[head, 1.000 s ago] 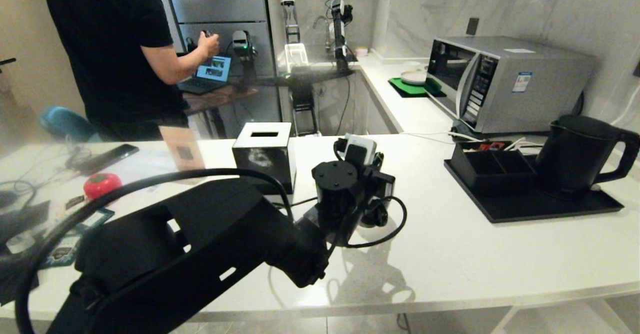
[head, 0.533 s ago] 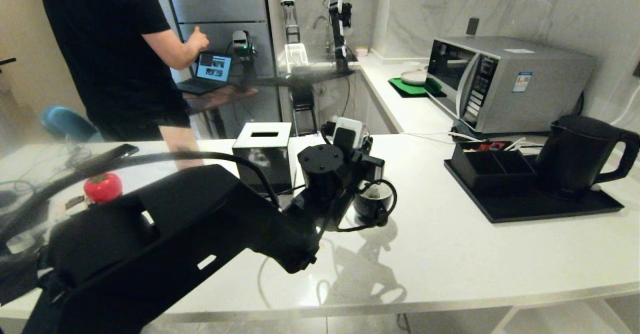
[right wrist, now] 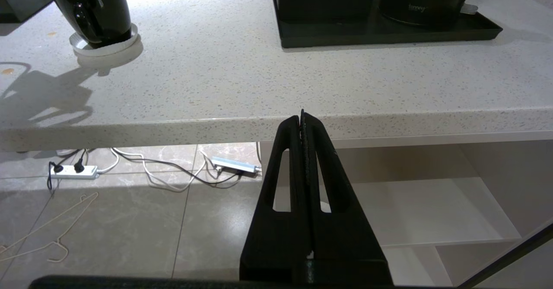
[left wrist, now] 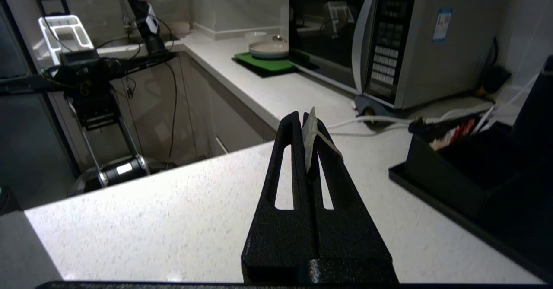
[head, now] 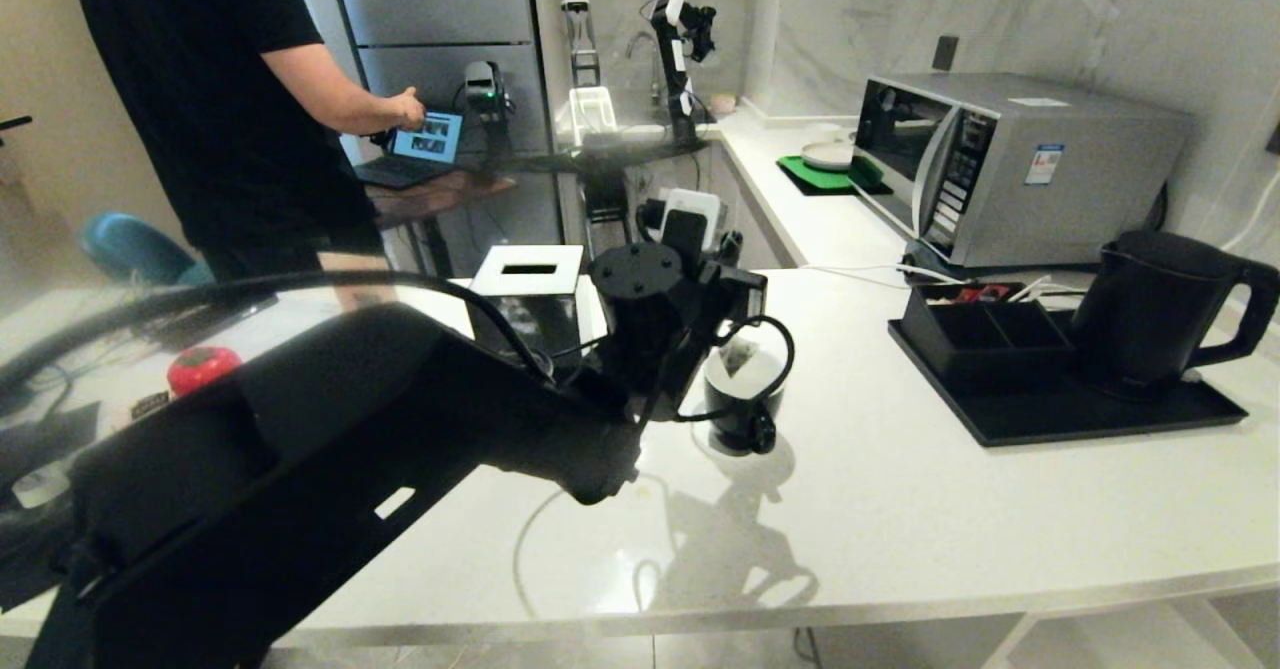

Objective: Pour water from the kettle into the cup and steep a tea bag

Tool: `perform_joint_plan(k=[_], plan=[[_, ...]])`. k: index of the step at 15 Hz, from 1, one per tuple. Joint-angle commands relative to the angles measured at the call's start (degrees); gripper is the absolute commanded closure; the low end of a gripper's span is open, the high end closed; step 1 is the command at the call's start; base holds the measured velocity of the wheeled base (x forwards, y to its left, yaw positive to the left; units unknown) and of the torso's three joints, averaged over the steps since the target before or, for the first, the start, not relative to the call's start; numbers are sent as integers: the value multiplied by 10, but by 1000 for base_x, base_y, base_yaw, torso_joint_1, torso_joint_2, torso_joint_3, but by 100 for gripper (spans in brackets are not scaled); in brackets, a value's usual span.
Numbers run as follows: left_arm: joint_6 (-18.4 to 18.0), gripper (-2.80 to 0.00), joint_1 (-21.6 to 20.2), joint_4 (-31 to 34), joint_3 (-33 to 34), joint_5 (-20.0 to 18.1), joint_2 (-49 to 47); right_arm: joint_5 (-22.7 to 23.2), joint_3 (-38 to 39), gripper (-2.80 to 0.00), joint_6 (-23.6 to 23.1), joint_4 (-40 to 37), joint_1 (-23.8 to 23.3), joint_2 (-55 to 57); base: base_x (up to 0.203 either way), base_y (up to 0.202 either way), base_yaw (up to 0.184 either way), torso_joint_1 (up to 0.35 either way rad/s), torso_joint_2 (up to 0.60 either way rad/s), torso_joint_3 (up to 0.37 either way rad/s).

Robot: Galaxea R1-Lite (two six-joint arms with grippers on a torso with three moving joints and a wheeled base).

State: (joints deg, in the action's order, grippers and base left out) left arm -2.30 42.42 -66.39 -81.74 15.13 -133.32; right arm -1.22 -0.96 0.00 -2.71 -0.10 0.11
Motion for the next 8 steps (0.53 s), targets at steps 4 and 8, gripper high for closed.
perform_joint_plan(k=[4, 8], plan=[[1, 0, 0, 43, -89, -1, 6, 0, 0, 0, 0, 0, 0, 0, 0, 0, 0, 0, 0, 0], [1, 0, -12, 80, -114, -5, 37, 0, 0, 0, 0, 0, 0, 0, 0, 0, 0, 0, 0, 0]])
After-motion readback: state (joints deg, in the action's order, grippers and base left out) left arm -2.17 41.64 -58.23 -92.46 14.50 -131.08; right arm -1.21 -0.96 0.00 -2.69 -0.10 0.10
